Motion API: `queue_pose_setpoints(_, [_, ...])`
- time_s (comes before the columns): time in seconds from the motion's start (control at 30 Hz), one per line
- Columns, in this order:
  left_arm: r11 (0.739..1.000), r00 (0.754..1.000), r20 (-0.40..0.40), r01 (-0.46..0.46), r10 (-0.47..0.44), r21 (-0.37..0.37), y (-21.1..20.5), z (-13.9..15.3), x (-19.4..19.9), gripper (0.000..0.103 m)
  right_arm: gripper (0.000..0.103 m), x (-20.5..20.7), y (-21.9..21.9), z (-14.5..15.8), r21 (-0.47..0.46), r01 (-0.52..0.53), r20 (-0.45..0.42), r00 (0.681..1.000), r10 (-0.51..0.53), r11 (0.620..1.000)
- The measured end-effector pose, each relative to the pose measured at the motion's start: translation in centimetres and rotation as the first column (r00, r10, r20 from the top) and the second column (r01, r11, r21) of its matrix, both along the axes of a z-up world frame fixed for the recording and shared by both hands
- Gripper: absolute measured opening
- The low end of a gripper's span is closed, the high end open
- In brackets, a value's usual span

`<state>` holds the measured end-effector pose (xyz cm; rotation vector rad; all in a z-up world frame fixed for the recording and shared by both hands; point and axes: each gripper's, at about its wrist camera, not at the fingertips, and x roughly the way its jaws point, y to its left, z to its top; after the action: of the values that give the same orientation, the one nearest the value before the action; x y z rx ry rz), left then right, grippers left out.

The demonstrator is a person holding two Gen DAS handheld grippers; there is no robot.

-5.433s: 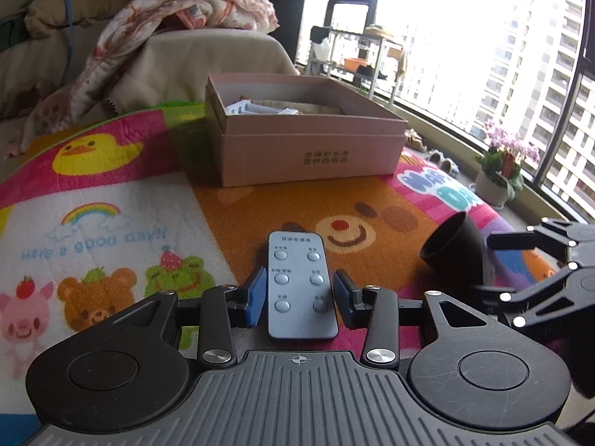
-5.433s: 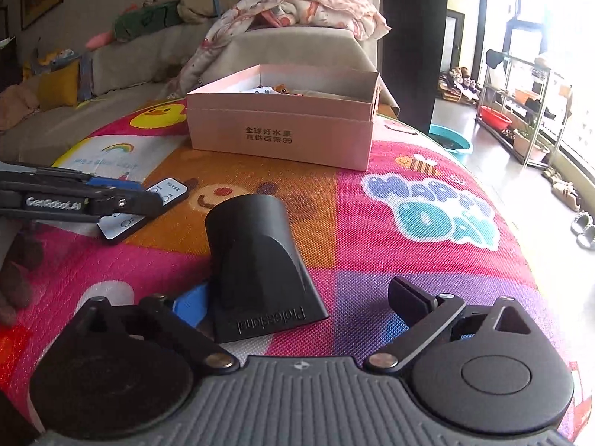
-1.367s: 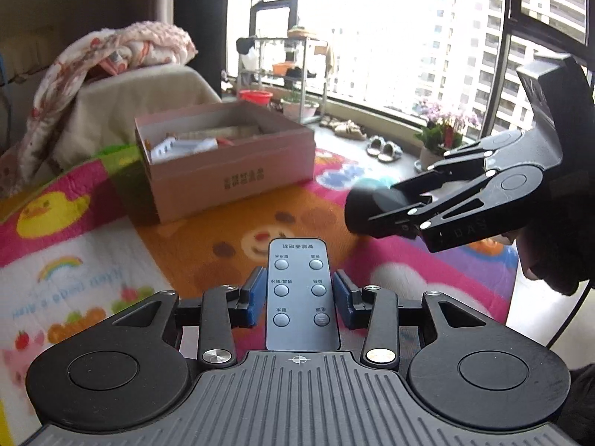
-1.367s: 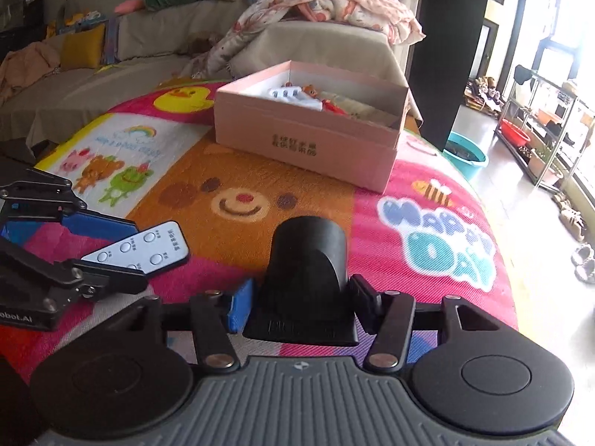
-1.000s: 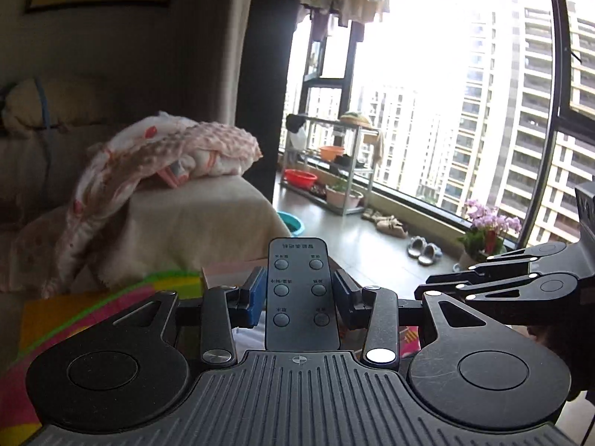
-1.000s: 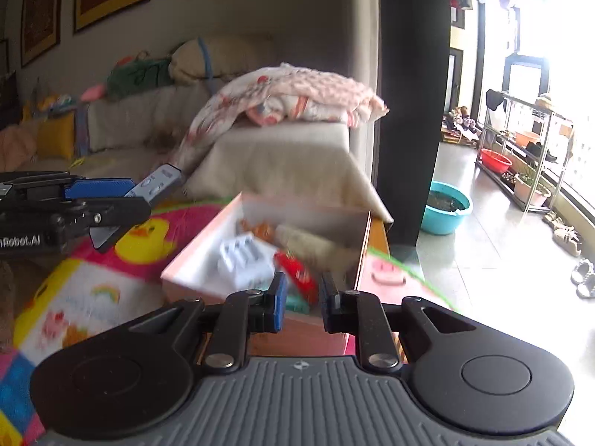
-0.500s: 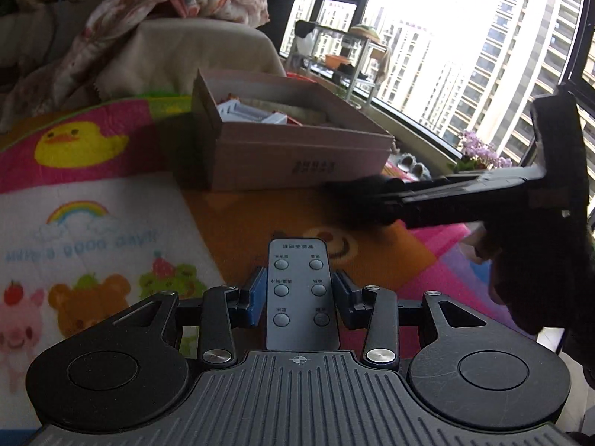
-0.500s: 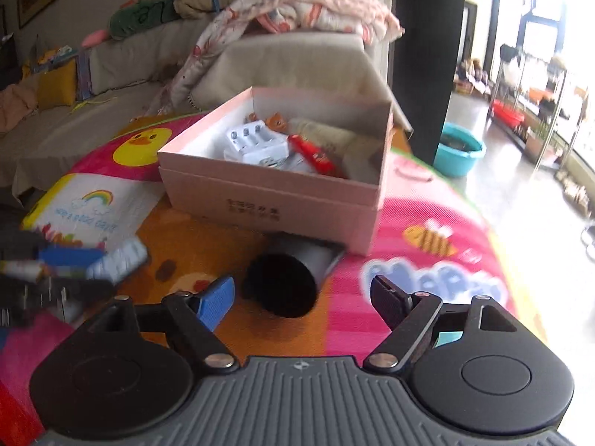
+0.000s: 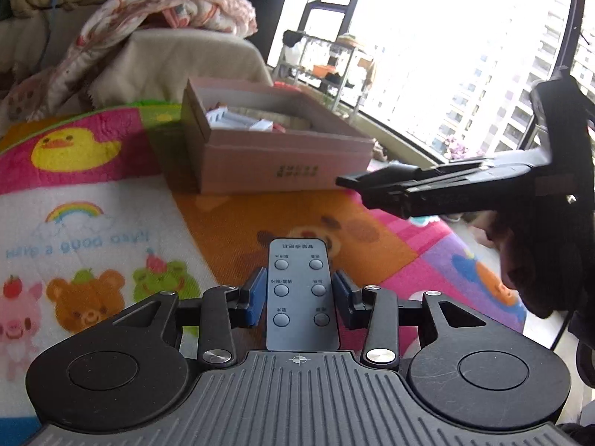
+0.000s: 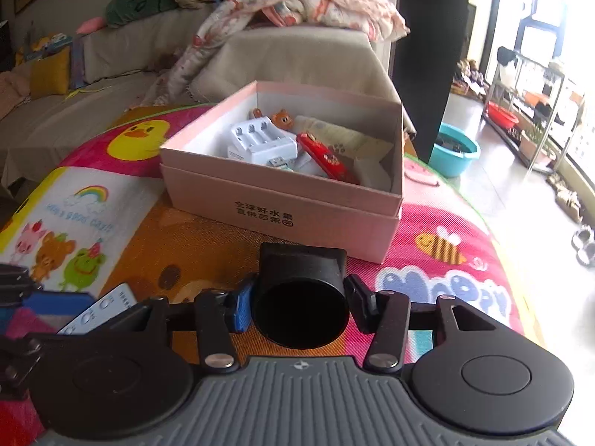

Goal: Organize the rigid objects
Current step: 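Drop the black nozzle into the pink box with right tool while left tool drops remote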

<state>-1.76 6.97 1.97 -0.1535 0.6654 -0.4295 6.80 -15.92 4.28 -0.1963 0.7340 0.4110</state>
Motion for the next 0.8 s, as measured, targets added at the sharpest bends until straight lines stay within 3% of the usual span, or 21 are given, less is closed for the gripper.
queue_pose_setpoints(0.13, [1.0,0.994,0.111,0.009,-0.009,-0.001,0.4,4.4,1.8,0.044,0.05,-1.5,-0.8,3.4,0.021,-0.01,0.081,0.997,0.009,1.0])
queue_pose_setpoints(0.27, [1.0,0.96,0.277,-0.031,0.029,0.0,-0.2,10.8,7.1,0.044,0.05,0.2,-0.2,7.8,0.056,0.027,0.224,0.974,-0.039,0.998])
queue_pose_setpoints(0.33, [0.999,0.968,0.248,-0.038,0.044,-0.028,-0.7,12.7,11.7,0.044,0.053,2.4,0.7,9.4,0.077,0.03,0.298,0.953,-0.052,0.997])
queue_pose_setpoints(0.37, [0.999,0.977,0.206,-0.041,0.046,-0.029,-0.9,12.9,13.9,0.044,0.07,3.7,1.3,9.7,0.072,0.023,0.322,0.946,-0.045,0.997])
queue_pose_setpoints(0.4, [0.998,0.983,0.173,-0.054,0.059,-0.029,-1.1,12.7,15.6,0.044,0.088,4.9,1.7,9.8,0.066,0.036,0.322,0.945,-0.056,0.997])
queue_pose_setpoints(0.5, [0.996,0.989,0.13,-0.08,0.076,0.031,-1.6,10.7,16.6,0.042,0.089,6.4,2.2,8.6,0.047,0.09,0.272,0.957,-0.1,0.995])
queue_pose_setpoints(0.67, [0.986,0.983,0.148,-0.125,0.108,0.109,-1.3,6.8,10.2,0.042,0.09,2.7,0.8,4.4,0.059,0.072,0.181,0.98,-0.082,0.996])
queue_pose_setpoints(0.8, [0.97,0.979,0.073,-0.2,0.191,0.135,-0.8,2.7,5.5,0.042,0.09,0.1,0.5,0.1,0.041,0.09,0.062,0.994,-0.092,0.995])
